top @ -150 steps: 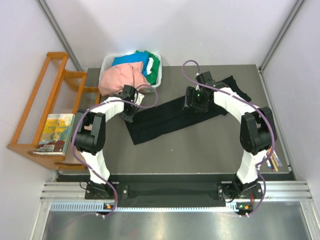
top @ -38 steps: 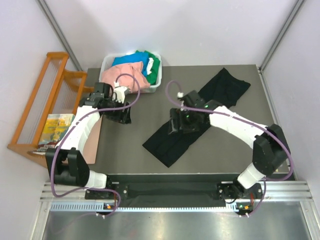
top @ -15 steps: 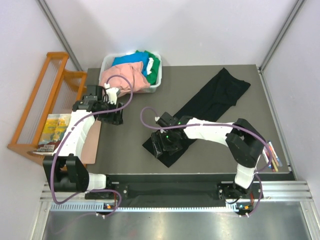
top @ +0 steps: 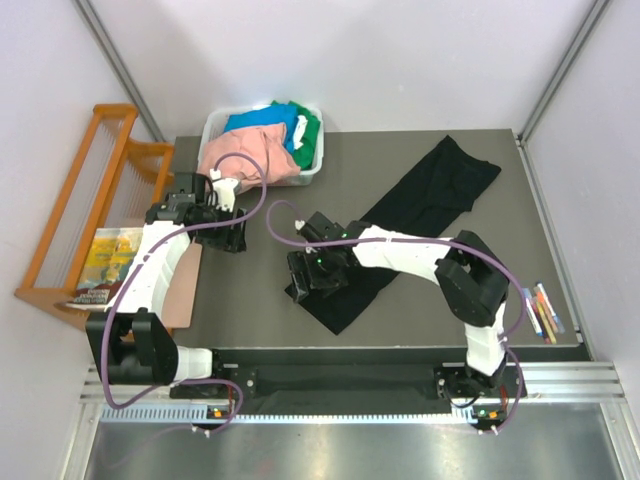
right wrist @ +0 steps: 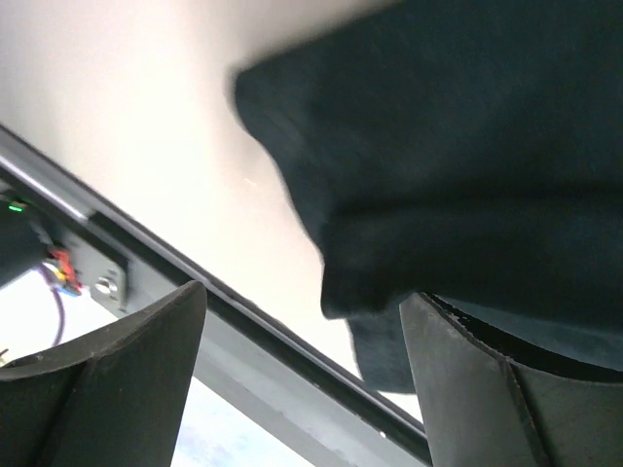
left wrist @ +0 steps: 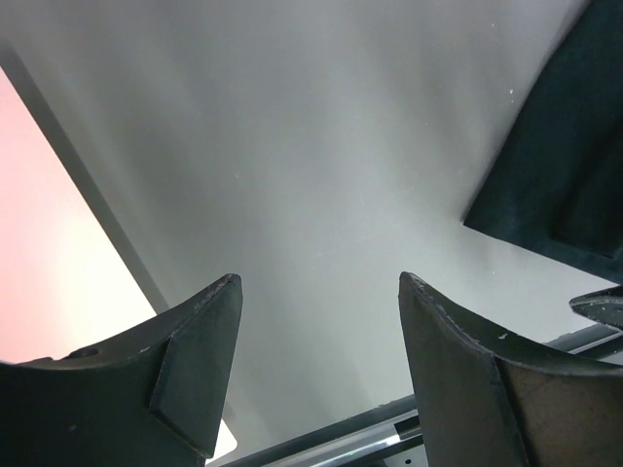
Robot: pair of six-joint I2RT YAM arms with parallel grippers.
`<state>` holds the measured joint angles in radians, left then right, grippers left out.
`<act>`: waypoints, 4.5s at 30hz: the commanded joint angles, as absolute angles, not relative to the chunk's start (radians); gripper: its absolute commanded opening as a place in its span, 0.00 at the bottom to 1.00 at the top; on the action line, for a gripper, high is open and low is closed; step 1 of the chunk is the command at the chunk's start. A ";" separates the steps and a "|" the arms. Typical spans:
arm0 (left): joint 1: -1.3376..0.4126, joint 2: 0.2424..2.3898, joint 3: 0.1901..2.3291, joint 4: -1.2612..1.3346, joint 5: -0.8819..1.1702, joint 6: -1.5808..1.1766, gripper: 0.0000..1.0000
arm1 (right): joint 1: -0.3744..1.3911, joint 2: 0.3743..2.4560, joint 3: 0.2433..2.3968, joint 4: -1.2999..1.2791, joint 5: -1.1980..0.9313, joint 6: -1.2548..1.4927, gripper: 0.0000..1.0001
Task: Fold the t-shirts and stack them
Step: Fold the tshirt
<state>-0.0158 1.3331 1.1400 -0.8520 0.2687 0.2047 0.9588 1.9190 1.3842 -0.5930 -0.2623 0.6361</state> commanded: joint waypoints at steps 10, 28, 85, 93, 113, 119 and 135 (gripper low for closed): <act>-0.012 1.316 1.127 -0.856 0.282 0.229 0.70 | 0.954 2.049 1.541 -0.561 -0.276 0.620 0.80; -0.011 1.344 1.132 -0.859 0.330 0.235 0.70 | 0.997 2.162 1.829 -0.710 -0.328 0.479 0.83; -0.012 1.456 1.111 -0.873 0.365 0.259 0.70 | -0.209 2.348 2.167 -0.683 -0.141 0.598 0.70; -0.012 1.437 1.111 -0.881 0.359 0.262 0.70 | -0.225 2.437 2.235 -0.703 -0.173 0.589 0.68; -0.012 1.434 1.078 -0.864 0.380 0.249 0.70 | -0.239 2.398 2.255 -0.709 -0.261 0.594 0.78; -0.012 1.436 1.078 -0.867 0.387 0.249 0.70 | -0.189 2.332 2.247 -0.750 -0.181 0.534 1.00; -0.015 1.420 1.069 -0.864 0.394 0.253 0.70 | 0.133 2.080 1.752 -0.664 -0.114 0.551 0.96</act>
<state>-0.0158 1.4597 1.0691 -0.8745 0.3779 0.2386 0.1658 2.1052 1.8515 -0.7086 -0.1368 0.5293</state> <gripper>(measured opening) 0.701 0.964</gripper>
